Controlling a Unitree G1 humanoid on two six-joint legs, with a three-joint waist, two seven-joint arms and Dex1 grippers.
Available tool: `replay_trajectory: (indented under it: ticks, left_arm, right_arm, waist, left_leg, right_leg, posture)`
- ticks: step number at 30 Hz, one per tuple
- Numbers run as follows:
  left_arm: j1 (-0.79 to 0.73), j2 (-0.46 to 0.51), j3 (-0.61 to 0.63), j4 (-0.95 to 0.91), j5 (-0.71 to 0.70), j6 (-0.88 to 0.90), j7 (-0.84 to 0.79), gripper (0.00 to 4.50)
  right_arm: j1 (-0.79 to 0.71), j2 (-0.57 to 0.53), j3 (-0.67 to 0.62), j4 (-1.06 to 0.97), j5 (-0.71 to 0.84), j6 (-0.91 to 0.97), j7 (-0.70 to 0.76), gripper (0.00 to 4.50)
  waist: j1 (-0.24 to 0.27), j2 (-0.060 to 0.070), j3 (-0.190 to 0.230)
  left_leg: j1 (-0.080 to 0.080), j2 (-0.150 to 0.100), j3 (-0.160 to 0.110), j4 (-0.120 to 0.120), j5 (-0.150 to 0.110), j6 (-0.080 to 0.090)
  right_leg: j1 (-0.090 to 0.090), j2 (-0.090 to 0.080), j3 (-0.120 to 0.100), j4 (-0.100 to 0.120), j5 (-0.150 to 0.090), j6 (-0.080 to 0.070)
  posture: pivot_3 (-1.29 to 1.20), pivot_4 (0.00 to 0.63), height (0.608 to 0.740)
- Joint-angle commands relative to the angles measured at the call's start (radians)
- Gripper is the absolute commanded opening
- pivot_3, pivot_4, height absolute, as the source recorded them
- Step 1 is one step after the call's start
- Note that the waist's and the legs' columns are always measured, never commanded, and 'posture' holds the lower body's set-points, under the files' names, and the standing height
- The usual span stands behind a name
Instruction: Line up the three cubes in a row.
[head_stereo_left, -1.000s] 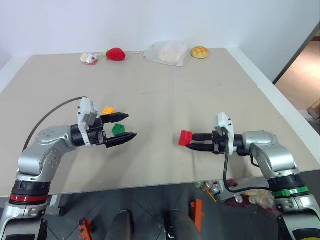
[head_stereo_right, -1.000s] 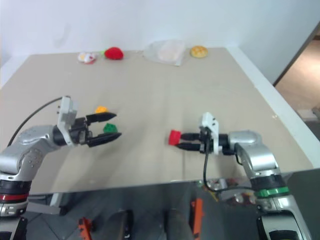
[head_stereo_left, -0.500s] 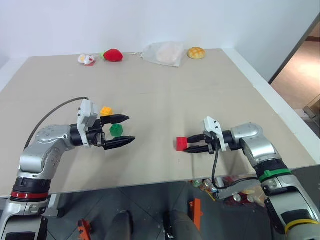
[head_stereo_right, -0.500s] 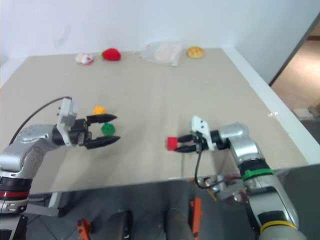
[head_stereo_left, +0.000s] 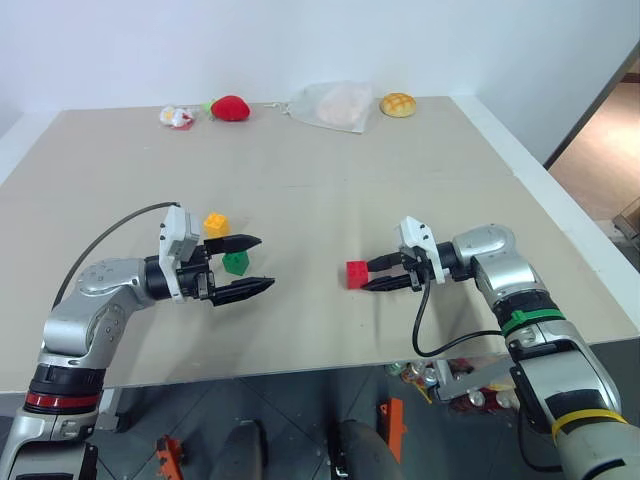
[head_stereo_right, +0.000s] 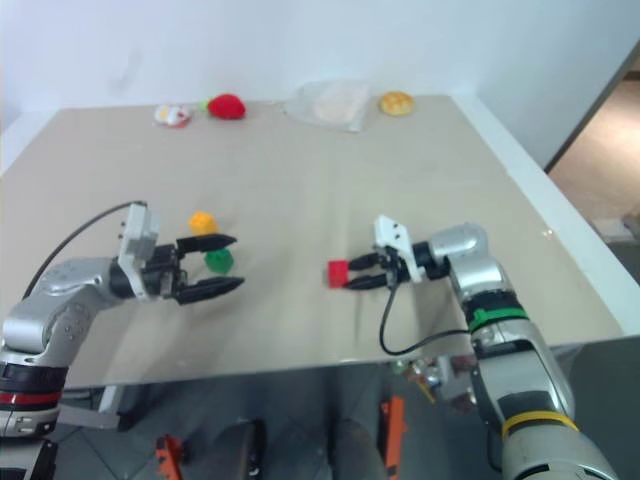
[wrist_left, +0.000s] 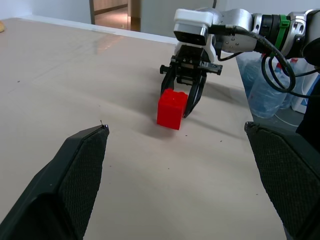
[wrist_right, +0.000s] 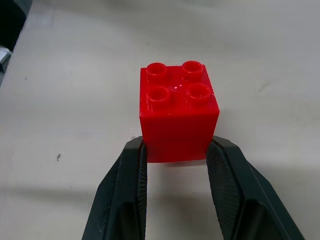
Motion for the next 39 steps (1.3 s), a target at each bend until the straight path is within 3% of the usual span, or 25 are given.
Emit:
replay_trajectory:
  ticks: [1, 7, 9, 14, 20, 25, 27, 30, 34, 39]
  left_arm:
    - [0.003, 0.005, 0.029, -0.045, -0.024, 0.005, 0.01, 4.5]
    - [0.013, 0.002, 0.04, -0.058, -0.033, 0.013, 0.029, 4.5]
    - [0.021, 0.002, 0.052, -0.054, -0.033, 0.014, 0.044, 4.5]
    - [0.059, 0.008, 0.08, -0.041, -0.022, 0.0, 0.072, 4.5]
    - [0.072, 0.008, 0.164, -0.022, -0.056, 0.016, 0.13, 4.5]
    - [0.104, 0.03, 0.223, -0.017, -0.047, 0.022, 0.186, 4.5]
    - [0.127, 0.037, 0.231, -0.014, -0.034, 0.02, 0.205, 4.5]
    - [0.146, 0.035, 0.226, -0.006, -0.008, 0.019, 0.24, 4.5]
    - [0.178, 0.002, 0.17, -0.007, 0.045, 0.02, 0.292, 4.5]
    - [0.186, -0.03, 0.126, -0.01, 0.088, 0.004, 0.329, 4.5]
  right_arm:
    - [-0.038, 0.01, 0.01, 0.041, -0.048, -0.072, -0.019, 1.15]
    - [-0.053, 0.036, 0.005, 0.087, -0.081, -0.103, -0.048, 1.15]
    - [-0.056, 0.039, 0.004, 0.095, -0.085, -0.087, -0.049, 2.24]
    - [-0.043, 0.027, -0.019, 0.055, -0.076, -0.071, -0.061, 3.84]
    - [-0.017, -0.06, -0.063, -0.161, 0.01, 0.043, 0.032, 3.84]
    - [0.049, -0.279, -0.122, -0.518, 0.22, 0.191, 0.112, 3.84]
    - [0.061, -0.311, -0.157, -0.609, 0.274, 0.252, 0.092, 3.84]
    - [0.046, -0.289, -0.204, -0.69, 0.338, 0.346, 0.0, 3.84]
    - [0.072, -0.099, -0.24, -0.834, 0.395, 0.488, -0.31, 3.84]
    - [0.166, -0.032, -0.213, -0.965, 0.378, 0.533, -0.411, 3.84]
  waist:
    - [0.0, 0.0, 0.0]
    - [-0.004, 0.0, 0.0]
    - [-0.004, 0.0, 0.0]
    - [-0.004, 0.0, 0.0]
    - [0.0, 0.0, 0.0]
    - [0.003, -0.001, 0.0]
    - [-0.001, -0.003, -0.002]
    - [-0.008, -0.002, -0.001]
    - [-0.012, -0.003, -0.002]
    - [0.006, -0.004, -0.002]
  left_leg:
    - [0.0, 0.0, 0.0, 0.0, 0.0, 0.0]
    - [0.003, 0.0, 0.0, 0.0, 0.001, -0.001]
    - [0.004, 0.0, 0.0, 0.001, 0.001, -0.001]
    - [0.004, 0.001, 0.0, 0.0, 0.002, -0.002]
    - [0.002, 0.0, 0.0, -0.002, 0.001, -0.003]
    - [0.0, -0.001, 0.0, -0.003, 0.001, -0.003]
    - [0.002, 0.0, 0.001, -0.003, 0.0, -0.006]
    - [0.004, 0.001, 0.003, -0.002, -0.001, -0.006]
    - [0.005, 0.002, 0.002, -0.002, -0.001, -0.006]
    - [0.0, 0.002, 0.001, -0.002, 0.0, -0.007]
  right_leg:
    - [0.0, 0.0, 0.0, 0.0, -0.001, -0.001]
    - [0.001, 0.001, 0.001, 0.001, 0.002, -0.003]
    - [0.001, 0.002, 0.003, 0.001, 0.003, -0.004]
    - [0.0, 0.003, 0.005, 0.001, 0.004, -0.004]
    - [-0.002, 0.003, 0.005, 0.001, 0.003, 0.002]
    - [-0.003, 0.001, 0.005, 0.001, 0.002, 0.002]
    - [-0.002, 0.001, 0.005, 0.001, -0.001, -0.002]
    - [-0.002, 0.002, 0.007, 0.001, -0.001, -0.003]
    - [-0.003, 0.004, 0.007, 0.001, 0.001, -0.005]
    - [-0.006, 0.004, 0.007, 0.001, 0.001, -0.004]
  posture:
    - [0.0, 0.15, 0.74]
    - [0.0, 0.15, 0.74]
    - [0.0, 0.15, 0.74]
    - [0.0, 0.15, 0.74]
    - [0.0, 0.15, 0.74]
    - [0.0, 0.15, 0.74]
    - [0.0, 0.15, 0.74]
    - [0.0, 0.15, 0.74]
    - [0.0, 0.15, 0.74]
    - [0.0, 0.15, 0.74]
